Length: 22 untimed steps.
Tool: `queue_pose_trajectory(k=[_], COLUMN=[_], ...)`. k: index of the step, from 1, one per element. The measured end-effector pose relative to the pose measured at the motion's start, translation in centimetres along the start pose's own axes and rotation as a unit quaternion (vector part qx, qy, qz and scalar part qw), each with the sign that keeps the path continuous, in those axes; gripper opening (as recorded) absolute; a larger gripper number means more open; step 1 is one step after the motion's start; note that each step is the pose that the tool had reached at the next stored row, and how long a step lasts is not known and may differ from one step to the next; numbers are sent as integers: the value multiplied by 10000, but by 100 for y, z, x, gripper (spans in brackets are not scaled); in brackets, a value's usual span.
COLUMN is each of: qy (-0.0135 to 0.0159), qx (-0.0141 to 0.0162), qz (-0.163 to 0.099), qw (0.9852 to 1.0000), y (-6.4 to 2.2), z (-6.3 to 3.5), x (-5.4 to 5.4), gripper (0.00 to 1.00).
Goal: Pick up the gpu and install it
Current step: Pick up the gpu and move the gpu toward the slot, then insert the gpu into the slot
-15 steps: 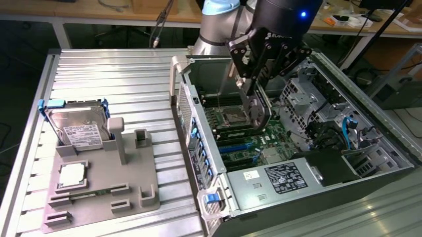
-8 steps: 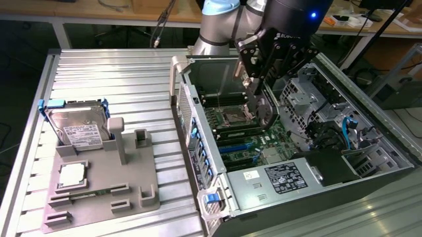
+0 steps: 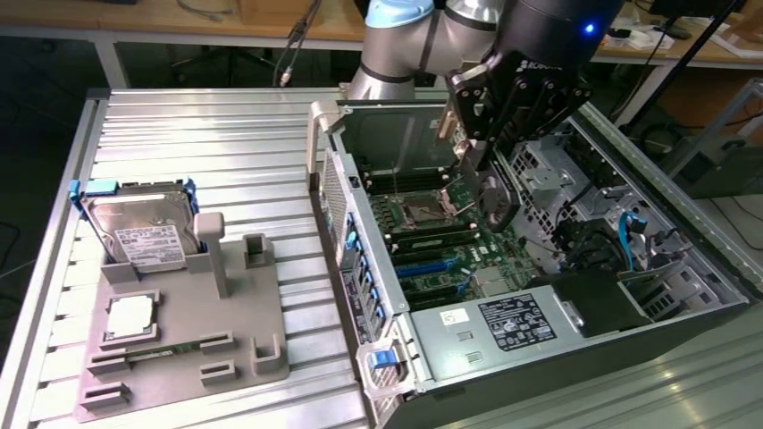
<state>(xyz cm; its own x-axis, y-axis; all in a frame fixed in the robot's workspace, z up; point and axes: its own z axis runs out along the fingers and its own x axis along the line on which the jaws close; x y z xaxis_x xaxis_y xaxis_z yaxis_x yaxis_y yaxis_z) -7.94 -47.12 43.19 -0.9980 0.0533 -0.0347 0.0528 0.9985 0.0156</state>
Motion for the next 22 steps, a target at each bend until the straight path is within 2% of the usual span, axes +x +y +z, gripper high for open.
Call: queue_pose_trajectory(k=[13,22], qy=[0,0], qx=[0,0], qz=[0,0], qw=[10000,10000], y=[9,9], z=[7,7], x=[-188,-189], gripper=[27,27])
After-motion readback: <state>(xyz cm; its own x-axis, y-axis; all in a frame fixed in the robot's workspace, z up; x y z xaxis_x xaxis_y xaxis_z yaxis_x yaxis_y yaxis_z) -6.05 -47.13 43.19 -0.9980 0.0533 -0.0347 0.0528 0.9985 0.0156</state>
